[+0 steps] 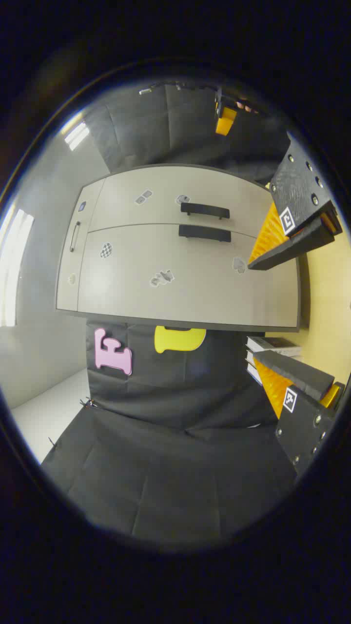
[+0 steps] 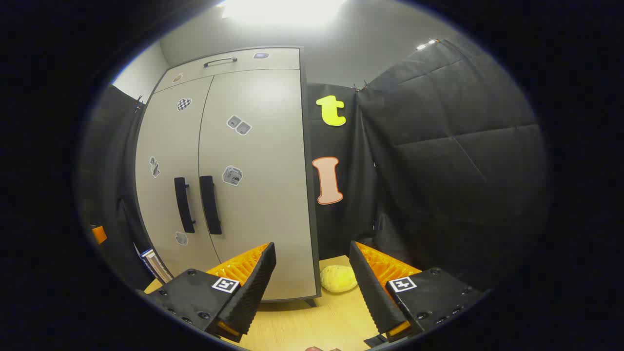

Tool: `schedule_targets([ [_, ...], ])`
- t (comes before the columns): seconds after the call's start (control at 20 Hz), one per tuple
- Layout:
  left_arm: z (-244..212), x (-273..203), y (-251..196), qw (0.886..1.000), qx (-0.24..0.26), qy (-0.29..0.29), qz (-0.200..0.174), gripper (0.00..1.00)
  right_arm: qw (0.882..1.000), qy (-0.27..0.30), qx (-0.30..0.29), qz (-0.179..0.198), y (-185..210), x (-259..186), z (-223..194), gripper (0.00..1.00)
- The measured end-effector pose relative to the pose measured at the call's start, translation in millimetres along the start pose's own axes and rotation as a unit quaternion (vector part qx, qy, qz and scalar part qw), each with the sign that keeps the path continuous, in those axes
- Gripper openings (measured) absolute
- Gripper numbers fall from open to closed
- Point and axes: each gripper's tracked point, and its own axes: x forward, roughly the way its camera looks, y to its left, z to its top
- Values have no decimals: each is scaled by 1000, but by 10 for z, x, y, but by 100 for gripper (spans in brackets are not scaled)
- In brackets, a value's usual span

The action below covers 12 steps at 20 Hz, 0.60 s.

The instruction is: Open the right door of the double-door shoe cabinet with the right hand, and open the left door with the left hand.

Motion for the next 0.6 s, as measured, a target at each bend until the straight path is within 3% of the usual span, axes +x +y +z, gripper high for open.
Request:
schedule_targets([
  [0.6,-291,-153,99,999,-24,30,7,96,998,13,-10,57,430,60,101,92],
])
